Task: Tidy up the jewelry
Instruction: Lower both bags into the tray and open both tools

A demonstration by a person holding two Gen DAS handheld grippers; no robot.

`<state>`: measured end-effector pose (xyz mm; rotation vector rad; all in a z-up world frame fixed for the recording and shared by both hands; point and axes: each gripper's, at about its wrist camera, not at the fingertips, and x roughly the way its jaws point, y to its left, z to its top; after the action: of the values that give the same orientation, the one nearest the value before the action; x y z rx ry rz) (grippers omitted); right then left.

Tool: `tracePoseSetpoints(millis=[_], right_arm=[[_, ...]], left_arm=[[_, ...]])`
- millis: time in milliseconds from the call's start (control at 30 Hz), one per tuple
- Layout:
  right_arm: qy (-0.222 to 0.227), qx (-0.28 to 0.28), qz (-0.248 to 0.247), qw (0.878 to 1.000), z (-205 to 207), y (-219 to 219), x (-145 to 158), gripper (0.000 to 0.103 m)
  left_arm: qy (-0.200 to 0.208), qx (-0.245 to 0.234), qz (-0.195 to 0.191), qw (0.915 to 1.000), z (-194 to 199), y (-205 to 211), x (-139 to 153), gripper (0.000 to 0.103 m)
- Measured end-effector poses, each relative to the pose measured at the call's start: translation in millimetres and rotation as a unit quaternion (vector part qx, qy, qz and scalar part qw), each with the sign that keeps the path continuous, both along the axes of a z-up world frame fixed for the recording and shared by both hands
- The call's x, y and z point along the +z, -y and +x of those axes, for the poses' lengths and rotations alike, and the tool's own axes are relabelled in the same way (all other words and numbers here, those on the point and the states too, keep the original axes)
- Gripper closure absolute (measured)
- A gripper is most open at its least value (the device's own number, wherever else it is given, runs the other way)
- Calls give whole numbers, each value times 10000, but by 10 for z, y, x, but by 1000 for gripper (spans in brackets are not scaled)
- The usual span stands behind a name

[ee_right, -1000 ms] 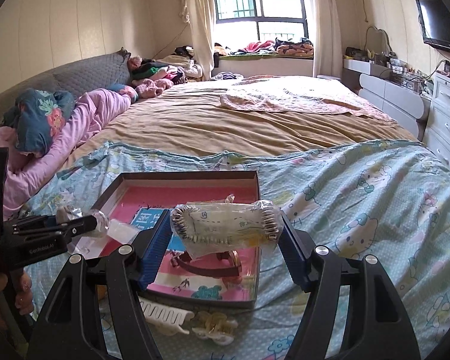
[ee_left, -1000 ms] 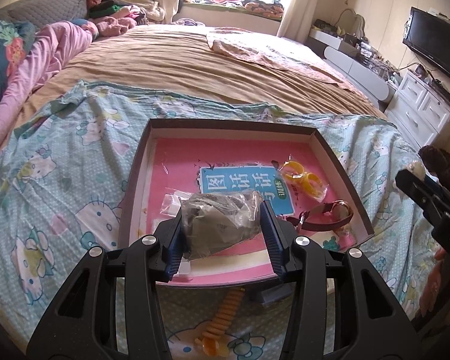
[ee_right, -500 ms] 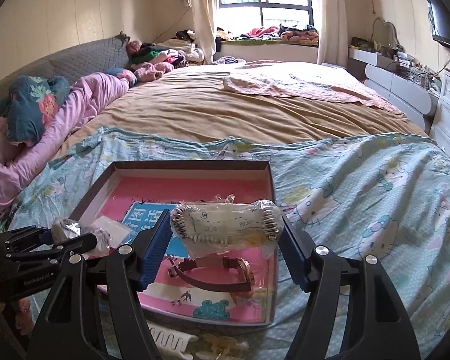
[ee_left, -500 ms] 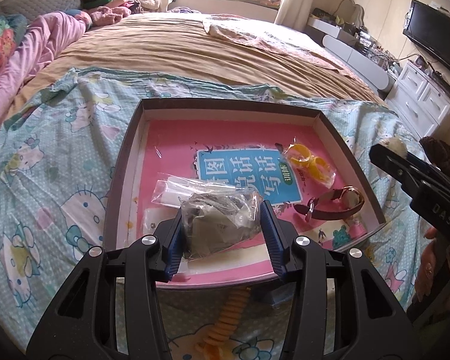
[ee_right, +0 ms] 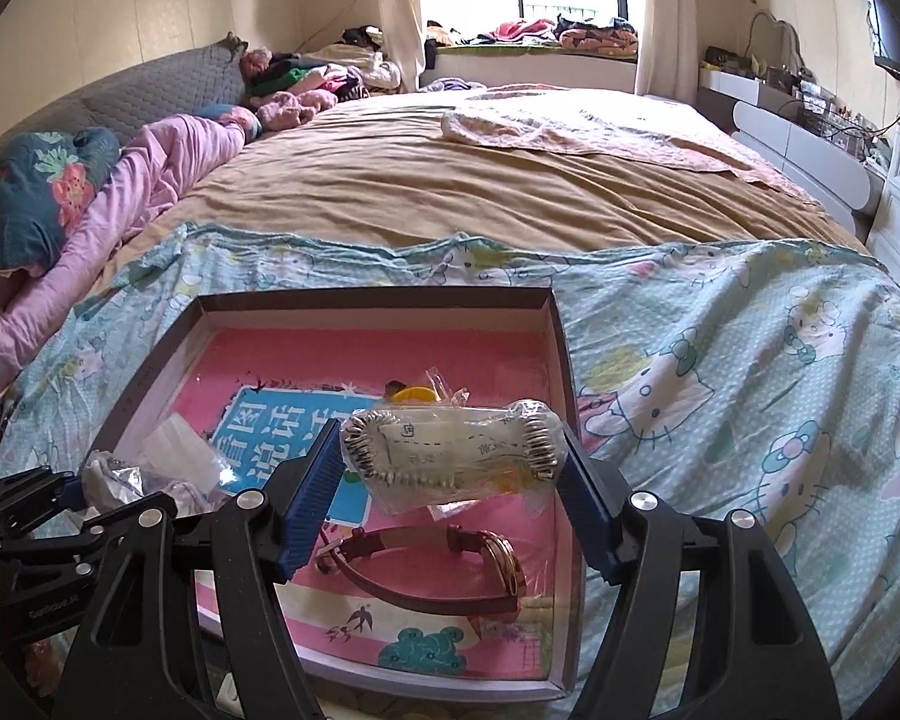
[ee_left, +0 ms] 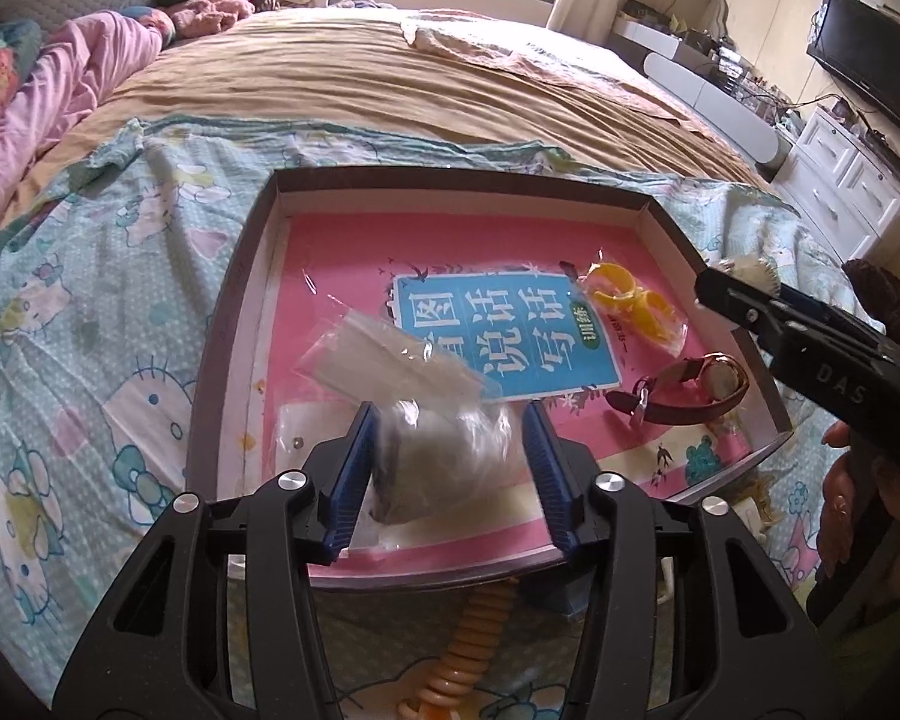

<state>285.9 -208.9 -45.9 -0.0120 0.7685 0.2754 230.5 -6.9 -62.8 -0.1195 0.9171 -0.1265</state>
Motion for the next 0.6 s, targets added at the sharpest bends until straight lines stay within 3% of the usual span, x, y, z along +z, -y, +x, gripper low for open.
tracePoseSetpoints(millis=[67,433,600], right_arm=[[-46,3,-24,10000,30,-11,-31,36],[-307,-111,26,9995,108,6,-151,33],[-260,-166,72,9995,74,40,-135,23]], left_arm=[[79,27,102,9999,-5,8,19,51],[143,78,185,9997,-14,4,37,43],[143,135,183,9996,-28,-20,50,40]])
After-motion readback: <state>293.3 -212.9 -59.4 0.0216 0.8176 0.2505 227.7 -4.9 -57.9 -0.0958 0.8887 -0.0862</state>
